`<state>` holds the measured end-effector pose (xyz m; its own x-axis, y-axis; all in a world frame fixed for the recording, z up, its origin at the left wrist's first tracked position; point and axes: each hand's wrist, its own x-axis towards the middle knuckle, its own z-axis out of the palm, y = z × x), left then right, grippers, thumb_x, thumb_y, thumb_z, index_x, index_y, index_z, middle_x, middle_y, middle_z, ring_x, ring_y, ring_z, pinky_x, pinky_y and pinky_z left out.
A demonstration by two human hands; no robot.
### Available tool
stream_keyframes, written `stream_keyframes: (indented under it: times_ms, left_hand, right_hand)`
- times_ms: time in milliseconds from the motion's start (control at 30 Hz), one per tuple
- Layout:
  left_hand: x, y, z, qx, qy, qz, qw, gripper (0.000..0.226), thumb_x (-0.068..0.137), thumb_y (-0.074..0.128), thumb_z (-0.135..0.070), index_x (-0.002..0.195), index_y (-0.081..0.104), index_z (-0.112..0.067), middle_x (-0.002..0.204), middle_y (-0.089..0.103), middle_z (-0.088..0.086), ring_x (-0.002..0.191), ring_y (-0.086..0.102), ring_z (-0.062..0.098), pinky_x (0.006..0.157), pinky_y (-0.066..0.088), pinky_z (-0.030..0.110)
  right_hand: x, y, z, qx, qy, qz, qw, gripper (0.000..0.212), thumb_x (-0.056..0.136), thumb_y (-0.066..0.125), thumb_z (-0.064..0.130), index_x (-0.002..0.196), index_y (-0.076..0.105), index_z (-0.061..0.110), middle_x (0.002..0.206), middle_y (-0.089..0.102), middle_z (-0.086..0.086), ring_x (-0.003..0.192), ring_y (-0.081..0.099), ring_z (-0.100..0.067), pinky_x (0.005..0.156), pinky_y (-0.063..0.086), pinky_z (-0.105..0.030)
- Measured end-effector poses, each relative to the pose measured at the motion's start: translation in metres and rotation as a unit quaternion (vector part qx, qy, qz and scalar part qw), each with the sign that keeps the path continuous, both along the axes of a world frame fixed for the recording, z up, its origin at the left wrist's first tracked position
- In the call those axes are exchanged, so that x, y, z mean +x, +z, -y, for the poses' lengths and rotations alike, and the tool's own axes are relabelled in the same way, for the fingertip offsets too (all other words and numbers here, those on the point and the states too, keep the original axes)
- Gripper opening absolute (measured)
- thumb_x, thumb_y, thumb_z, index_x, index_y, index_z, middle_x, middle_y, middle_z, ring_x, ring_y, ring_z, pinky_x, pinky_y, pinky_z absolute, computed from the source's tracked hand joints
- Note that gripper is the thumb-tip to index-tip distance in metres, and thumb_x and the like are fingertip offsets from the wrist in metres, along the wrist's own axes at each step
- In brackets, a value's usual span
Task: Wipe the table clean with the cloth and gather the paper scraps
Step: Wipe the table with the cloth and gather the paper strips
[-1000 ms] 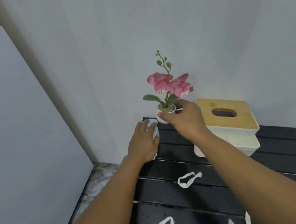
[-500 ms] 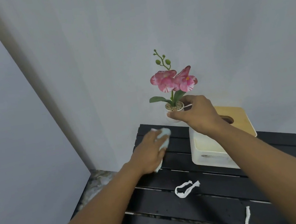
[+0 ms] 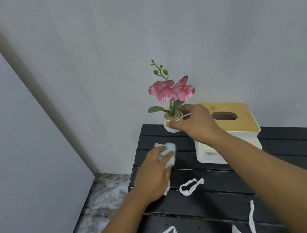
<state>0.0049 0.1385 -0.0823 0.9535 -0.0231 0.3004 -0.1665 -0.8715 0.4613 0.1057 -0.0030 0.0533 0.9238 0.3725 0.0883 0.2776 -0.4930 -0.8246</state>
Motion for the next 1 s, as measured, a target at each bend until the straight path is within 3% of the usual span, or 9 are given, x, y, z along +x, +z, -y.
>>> stream_keyframes:
  times_ms: [67, 133, 267, 367, 433, 633, 733, 867, 1000]
  left_hand:
    - [0.009, 0.004, -0.014, -0.004, 0.132, -0.015, 0.991, 0.044, 0.097, 0.044, -0.022, 0.141, 0.042, -0.02, 0.149, 0.03, 0.009, 0.135, 0.028, 0.025, 0.102, 0.039, 0.04]
    - [0.02, 0.009, -0.022, 0.0, 0.195, -0.039, 0.98, 0.044, 0.097, 0.042, -0.025, 0.141, 0.04, -0.018, 0.151, 0.027, 0.01, 0.137, 0.023, 0.026, 0.101, 0.04, 0.042]
    - [0.007, 0.007, -0.007, 0.062, 0.06, -0.014, 0.996, 0.046, 0.094, 0.043, -0.025, 0.14, 0.041, -0.016, 0.147, 0.033, 0.013, 0.132, 0.031, 0.029, 0.103, 0.041, 0.043]
    - [-0.033, 0.004, 0.005, 0.083, -0.079, -0.002, 0.993, 0.046, 0.096, 0.037, -0.033, 0.141, 0.038, -0.024, 0.147, 0.032, 0.003, 0.135, 0.027, 0.019, 0.107, 0.032, 0.03]
    - [-0.047, 0.002, 0.001, 0.06, -0.068, 0.006, 0.996, 0.046, 0.096, 0.032, -0.037, 0.141, 0.038, -0.028, 0.148, 0.031, -0.003, 0.138, 0.023, 0.013, 0.108, 0.028, 0.025]
    - [-0.011, 0.002, -0.033, 0.007, 0.09, -0.008, 0.996, 0.041, 0.096, 0.043, -0.031, 0.135, 0.048, -0.022, 0.143, 0.039, 0.007, 0.13, 0.035, 0.025, 0.099, 0.044, 0.04]
    - [-0.004, 0.003, -0.023, 0.04, 0.053, -0.03, 0.997, 0.044, 0.095, 0.046, -0.029, 0.139, 0.044, -0.023, 0.146, 0.034, 0.005, 0.133, 0.03, 0.021, 0.099, 0.044, 0.039]
    - [-0.026, 0.005, 0.003, 0.053, -0.058, -0.009, 0.997, 0.047, 0.093, 0.04, -0.035, 0.138, 0.045, -0.022, 0.143, 0.038, 0.006, 0.133, 0.03, 0.02, 0.107, 0.031, 0.03]
    - [-0.059, 0.004, 0.004, 0.031, -0.052, 0.002, 0.998, 0.044, 0.094, 0.041, -0.035, 0.137, 0.046, -0.029, 0.143, 0.038, -0.005, 0.136, 0.025, 0.009, 0.109, 0.022, 0.022]
  right_hand:
    - [-0.002, -0.001, -0.001, 0.0, 0.0, -0.002, 1.0, 0.03, 0.071, 0.079, 0.033, 0.097, 0.069, 0.022, 0.082, 0.064, 0.016, 0.072, 0.058, 0.004, 0.055, 0.037, -0.006]
    - [-0.004, 0.0, -0.001, 0.004, -0.005, -0.005, 1.0, 0.026, 0.072, 0.079, 0.033, 0.094, 0.067, 0.024, 0.08, 0.062, 0.018, 0.072, 0.057, 0.004, 0.057, 0.037, -0.009]
    - [-0.005, -0.004, -0.004, 0.018, -0.012, -0.012, 1.0, 0.025, 0.071, 0.079, 0.032, 0.091, 0.068, 0.023, 0.082, 0.065, 0.013, 0.073, 0.061, -0.003, 0.062, 0.041, -0.013]
    - [-0.006, -0.009, -0.006, 0.023, -0.015, -0.016, 1.0, 0.026, 0.071, 0.08, 0.032, 0.092, 0.068, 0.022, 0.082, 0.066, 0.013, 0.074, 0.061, -0.002, 0.062, 0.041, -0.012]
    - [-0.007, -0.011, -0.004, 0.018, -0.009, -0.018, 1.0, 0.027, 0.071, 0.079, 0.032, 0.093, 0.068, 0.022, 0.084, 0.067, 0.011, 0.074, 0.06, 0.001, 0.062, 0.041, -0.012]
    - [-0.006, -0.006, 0.002, 0.008, -0.003, -0.014, 1.0, 0.03, 0.073, 0.078, 0.032, 0.098, 0.067, 0.019, 0.088, 0.065, 0.009, 0.074, 0.057, 0.001, 0.061, 0.039, -0.012]
    - [-0.007, -0.006, 0.002, 0.005, -0.004, -0.009, 1.0, 0.03, 0.073, 0.078, 0.031, 0.099, 0.067, 0.019, 0.086, 0.063, 0.01, 0.074, 0.057, 0.0, 0.061, 0.039, -0.012]
    - [-0.017, -0.022, -0.01, 0.025, -0.003, -0.021, 0.999, 0.027, 0.071, 0.079, 0.027, 0.093, 0.065, 0.024, 0.085, 0.065, 0.01, 0.074, 0.059, 0.0, 0.065, 0.043, -0.016]
    - [-0.035, -0.054, -0.022, 0.037, -0.011, -0.038, 0.999, 0.024, 0.072, 0.078, 0.028, 0.09, 0.063, 0.028, 0.084, 0.066, 0.012, 0.077, 0.061, 0.0, 0.065, 0.043, -0.014]
